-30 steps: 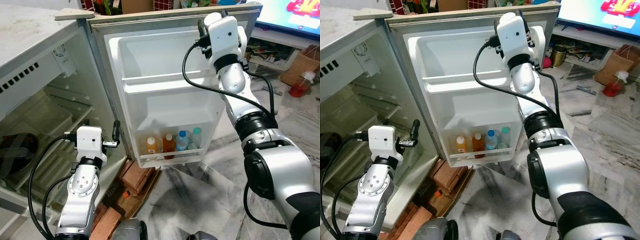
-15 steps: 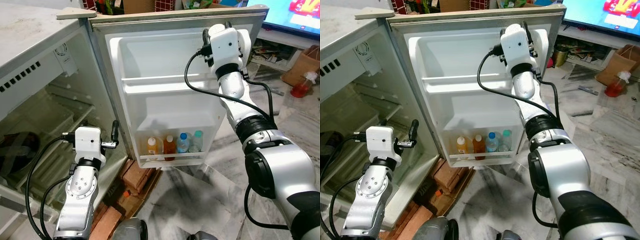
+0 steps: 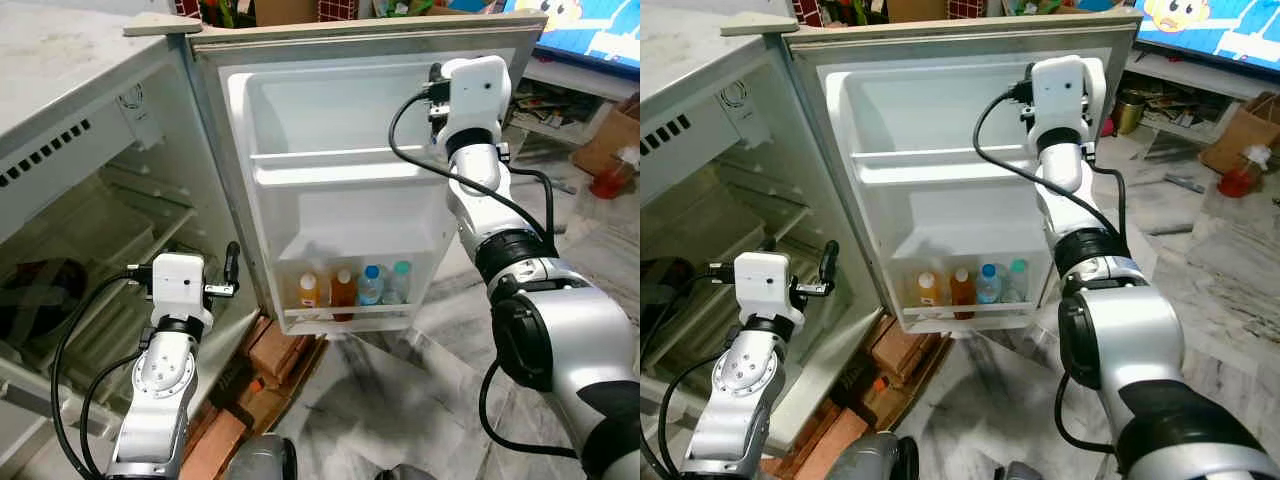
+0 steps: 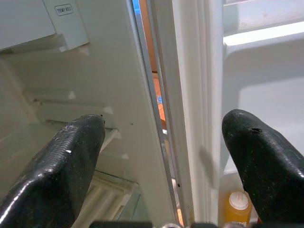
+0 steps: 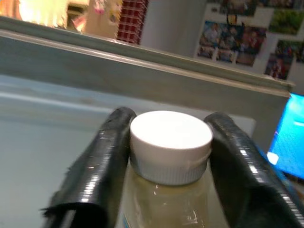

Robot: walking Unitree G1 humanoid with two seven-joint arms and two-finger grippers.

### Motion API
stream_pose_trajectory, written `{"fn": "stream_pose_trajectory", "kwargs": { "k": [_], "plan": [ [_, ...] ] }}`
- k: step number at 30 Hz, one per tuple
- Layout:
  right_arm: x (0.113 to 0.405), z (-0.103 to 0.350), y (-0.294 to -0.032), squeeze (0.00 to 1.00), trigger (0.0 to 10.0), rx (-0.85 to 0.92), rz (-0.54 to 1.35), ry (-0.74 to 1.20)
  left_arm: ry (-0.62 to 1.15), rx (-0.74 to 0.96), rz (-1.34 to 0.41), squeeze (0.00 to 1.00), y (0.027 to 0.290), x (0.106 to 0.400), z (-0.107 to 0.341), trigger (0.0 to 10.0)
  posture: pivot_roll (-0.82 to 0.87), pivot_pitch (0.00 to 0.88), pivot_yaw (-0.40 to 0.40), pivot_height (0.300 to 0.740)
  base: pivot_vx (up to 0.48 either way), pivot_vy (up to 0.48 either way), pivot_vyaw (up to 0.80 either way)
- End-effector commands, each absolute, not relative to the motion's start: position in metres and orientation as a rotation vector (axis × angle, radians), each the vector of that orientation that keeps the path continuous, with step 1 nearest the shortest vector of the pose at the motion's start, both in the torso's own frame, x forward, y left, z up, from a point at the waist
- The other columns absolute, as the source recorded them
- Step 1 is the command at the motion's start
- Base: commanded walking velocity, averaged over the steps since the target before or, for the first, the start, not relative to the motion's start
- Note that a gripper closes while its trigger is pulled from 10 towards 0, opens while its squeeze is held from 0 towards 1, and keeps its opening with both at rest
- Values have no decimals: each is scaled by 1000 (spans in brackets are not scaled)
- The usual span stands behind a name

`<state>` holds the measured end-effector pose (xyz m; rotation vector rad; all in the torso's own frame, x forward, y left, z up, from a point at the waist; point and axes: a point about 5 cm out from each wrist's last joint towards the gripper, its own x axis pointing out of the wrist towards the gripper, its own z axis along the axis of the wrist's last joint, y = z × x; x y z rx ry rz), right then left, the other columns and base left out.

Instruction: Restocking fridge

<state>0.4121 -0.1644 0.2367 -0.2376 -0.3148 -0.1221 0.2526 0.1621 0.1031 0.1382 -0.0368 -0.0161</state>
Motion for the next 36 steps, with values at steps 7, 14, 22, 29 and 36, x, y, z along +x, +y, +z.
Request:
{"fn": "stream_pose_trajectory", "kwargs": {
  "k": [7,14,22,29,36],
  "plan": [
    [412,235,-185,1000,10000,-227,-175,-269,-33,152,-17,0,164,252,104,10000,224,80,31,740,0,0,0],
    [413,264,-170,1000,10000,-238,-104,-400,-29,154,-11,0,165,253,103,10000,222,66,26,740,0,0,0],
    [399,284,-160,1000,10000,-263,-32,-617,-1,154,38,0,165,253,97,10000,210,44,16,740,0,0,0],
    [374,262,-167,875,10000,-326,-44,-691,30,161,99,0,164,254,92,10000,195,36,14,740,0,0,0],
    [374,262,-167,875,10000,-326,-44,-691,30,161,99,0,164,254,92,10000,195,36,14,740,0,0,0]
  ]
}}
